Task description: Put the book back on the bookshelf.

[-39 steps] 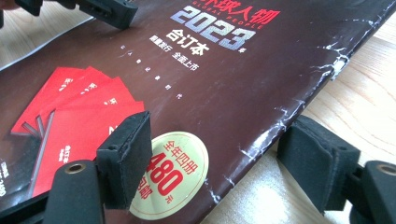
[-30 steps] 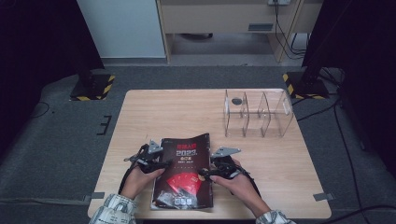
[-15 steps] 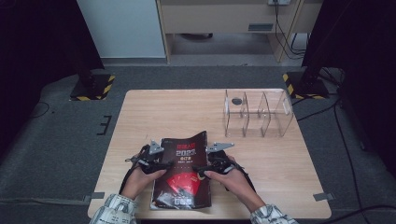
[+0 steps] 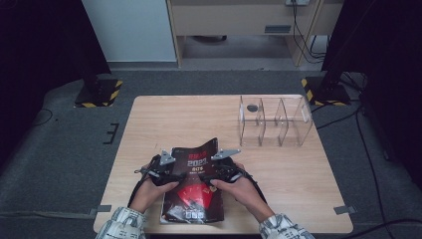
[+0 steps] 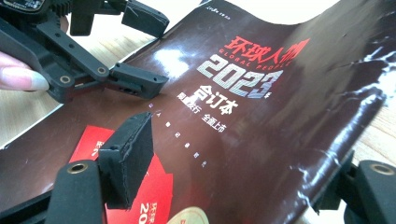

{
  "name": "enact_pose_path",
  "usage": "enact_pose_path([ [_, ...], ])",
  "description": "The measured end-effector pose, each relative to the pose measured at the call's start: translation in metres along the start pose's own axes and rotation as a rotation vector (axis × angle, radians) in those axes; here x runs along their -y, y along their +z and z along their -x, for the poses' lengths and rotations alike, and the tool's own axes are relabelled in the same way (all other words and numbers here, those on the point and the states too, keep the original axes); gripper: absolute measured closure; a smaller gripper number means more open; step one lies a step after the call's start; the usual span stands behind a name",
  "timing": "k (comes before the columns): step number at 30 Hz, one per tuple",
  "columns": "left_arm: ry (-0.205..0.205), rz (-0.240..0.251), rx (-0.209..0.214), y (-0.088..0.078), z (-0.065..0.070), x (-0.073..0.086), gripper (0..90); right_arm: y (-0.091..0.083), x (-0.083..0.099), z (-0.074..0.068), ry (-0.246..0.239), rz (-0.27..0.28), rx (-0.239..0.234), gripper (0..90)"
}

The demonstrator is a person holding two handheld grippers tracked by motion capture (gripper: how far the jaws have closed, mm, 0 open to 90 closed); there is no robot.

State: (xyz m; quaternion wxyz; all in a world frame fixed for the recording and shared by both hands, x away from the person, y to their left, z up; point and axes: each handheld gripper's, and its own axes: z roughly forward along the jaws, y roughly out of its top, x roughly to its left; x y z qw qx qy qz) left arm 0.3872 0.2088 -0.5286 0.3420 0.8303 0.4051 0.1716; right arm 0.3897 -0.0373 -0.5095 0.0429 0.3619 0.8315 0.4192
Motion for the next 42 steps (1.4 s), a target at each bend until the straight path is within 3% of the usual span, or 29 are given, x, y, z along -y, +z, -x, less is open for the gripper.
enact_pose_path([
  [24,0.008,-0.001,-0.002,0.003,0.004,-0.001,14.5,0.015,-0.003,-0.004,-0.007,-0.047,0.034,32.5],
  [29,0.014,0.001,0.001,0.004,0.006,-0.002,13.4,0.016,-0.003,-0.002,-0.005,-0.05,0.064,45.7],
  [35,0.017,0.007,0.004,0.005,0.006,-0.003,12.4,0.015,-0.004,0.003,0.033,-0.026,0.101,68.9],
  [39,0.026,0.011,0.006,0.007,0.006,-0.005,11.5,0.014,-0.006,0.007,0.076,0.005,0.075,77.1],
  [42,0.002,0.031,0.011,0.005,0.004,-0.007,10.5,0.011,-0.009,0.007,0.067,0.034,0.066,80.7],
])
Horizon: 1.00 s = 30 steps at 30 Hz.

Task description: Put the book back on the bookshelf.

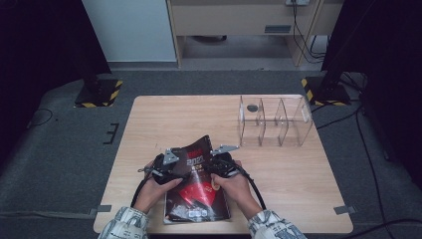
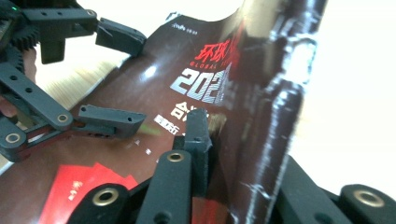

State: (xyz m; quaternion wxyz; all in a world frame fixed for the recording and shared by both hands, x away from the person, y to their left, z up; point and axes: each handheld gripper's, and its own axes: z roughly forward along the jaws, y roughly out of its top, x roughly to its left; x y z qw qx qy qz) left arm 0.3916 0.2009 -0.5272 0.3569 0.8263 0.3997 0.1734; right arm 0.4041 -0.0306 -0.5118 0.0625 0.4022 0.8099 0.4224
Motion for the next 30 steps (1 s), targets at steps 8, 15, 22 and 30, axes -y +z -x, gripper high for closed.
enact_pose_path([
  [8,-0.097,0.058,-0.003,-0.009,-0.013,0.0,6.2,-0.015,-0.01,0.008,-0.033,0.059,0.024,86.1],
  [15,-0.109,0.022,0.042,-0.005,-0.01,0.001,6.0,-0.036,-0.023,0.012,-0.057,0.12,0.046,86.5],
  [22,-0.124,0.017,0.059,-0.002,-0.009,0.001,6.0,-0.05,-0.036,0.01,-0.089,0.161,0.047,86.6],
  [30,-0.119,0.026,0.145,0.0,-0.004,-0.001,12.5,-0.054,-0.044,0.005,-0.112,0.18,0.043,86.7],
])
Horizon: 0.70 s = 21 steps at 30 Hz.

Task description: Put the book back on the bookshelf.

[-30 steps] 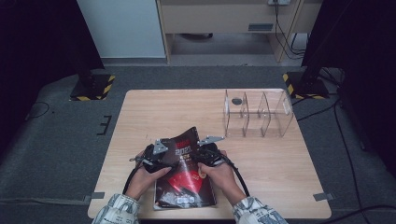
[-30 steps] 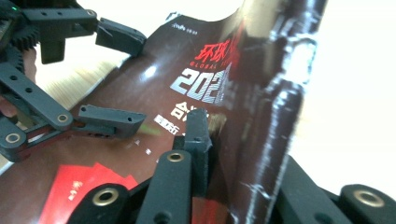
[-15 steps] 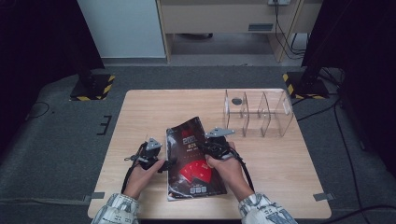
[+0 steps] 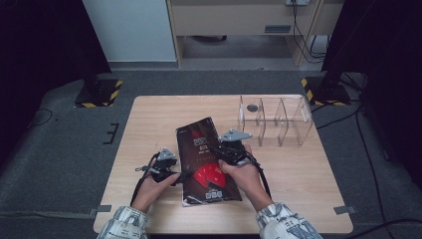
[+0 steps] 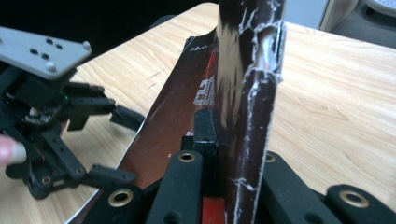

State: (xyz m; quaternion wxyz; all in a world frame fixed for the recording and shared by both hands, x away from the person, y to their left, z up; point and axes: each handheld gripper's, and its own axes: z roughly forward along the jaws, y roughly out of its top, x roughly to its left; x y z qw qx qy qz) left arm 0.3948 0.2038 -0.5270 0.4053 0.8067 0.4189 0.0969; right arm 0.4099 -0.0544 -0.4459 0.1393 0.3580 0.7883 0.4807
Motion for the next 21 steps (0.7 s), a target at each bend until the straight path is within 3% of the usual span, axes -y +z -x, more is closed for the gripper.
enact_pose_path([
  [7,-0.004,-0.027,0.037,0.004,0.002,0.001,18.3,-0.002,-0.007,-0.001,-0.008,0.022,0.007,86.7],
  [11,0.002,-0.001,0.024,0.002,0.003,-0.001,21.2,-0.003,-0.009,-0.001,-0.006,0.029,0.003,86.8],
  [14,-0.002,-0.012,0.032,0.003,0.002,0.0,21.6,-0.002,-0.01,-0.001,-0.007,0.035,0.002,86.8],
  [21,-0.046,-0.003,0.066,0.004,-0.001,0.0,29.0,-0.003,-0.011,-0.002,-0.001,0.065,-0.007,86.8],
])
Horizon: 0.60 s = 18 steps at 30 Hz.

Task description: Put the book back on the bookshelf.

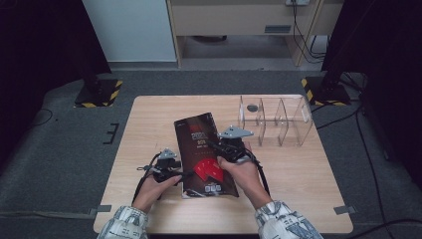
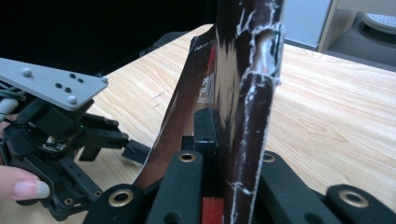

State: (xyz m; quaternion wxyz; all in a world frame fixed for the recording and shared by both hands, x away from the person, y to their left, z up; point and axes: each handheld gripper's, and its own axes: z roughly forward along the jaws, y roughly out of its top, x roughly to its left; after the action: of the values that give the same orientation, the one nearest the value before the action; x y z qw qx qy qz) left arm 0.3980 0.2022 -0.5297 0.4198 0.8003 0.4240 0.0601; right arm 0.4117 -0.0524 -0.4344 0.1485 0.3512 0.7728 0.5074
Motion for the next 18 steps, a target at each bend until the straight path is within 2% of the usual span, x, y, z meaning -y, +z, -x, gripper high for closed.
enact_pose_path([
  [3,-0.004,-0.006,-0.014,-0.001,-0.002,0.0,36.5,0.0,0.0,-0.001,0.002,0.008,-0.006,86.8],
  [8,-0.004,0.002,-0.061,-0.007,-0.005,-0.002,60.9,0.002,0.0,0.0,0.005,0.012,-0.019,86.8],
  [11,-0.011,0.008,-0.073,-0.01,-0.005,-0.003,73.0,0.002,0.0,0.0,-0.008,0.009,-0.02,86.8],
  [14,-0.019,0.014,-0.067,-0.014,-0.007,-0.003,81.1,0.001,0.001,-0.001,-0.01,0.01,-0.023,86.8],
  [18,-0.017,0.016,-0.058,-0.016,-0.008,-0.004,84.6,0.001,0.001,-0.001,-0.014,0.012,-0.023,86.7],
])
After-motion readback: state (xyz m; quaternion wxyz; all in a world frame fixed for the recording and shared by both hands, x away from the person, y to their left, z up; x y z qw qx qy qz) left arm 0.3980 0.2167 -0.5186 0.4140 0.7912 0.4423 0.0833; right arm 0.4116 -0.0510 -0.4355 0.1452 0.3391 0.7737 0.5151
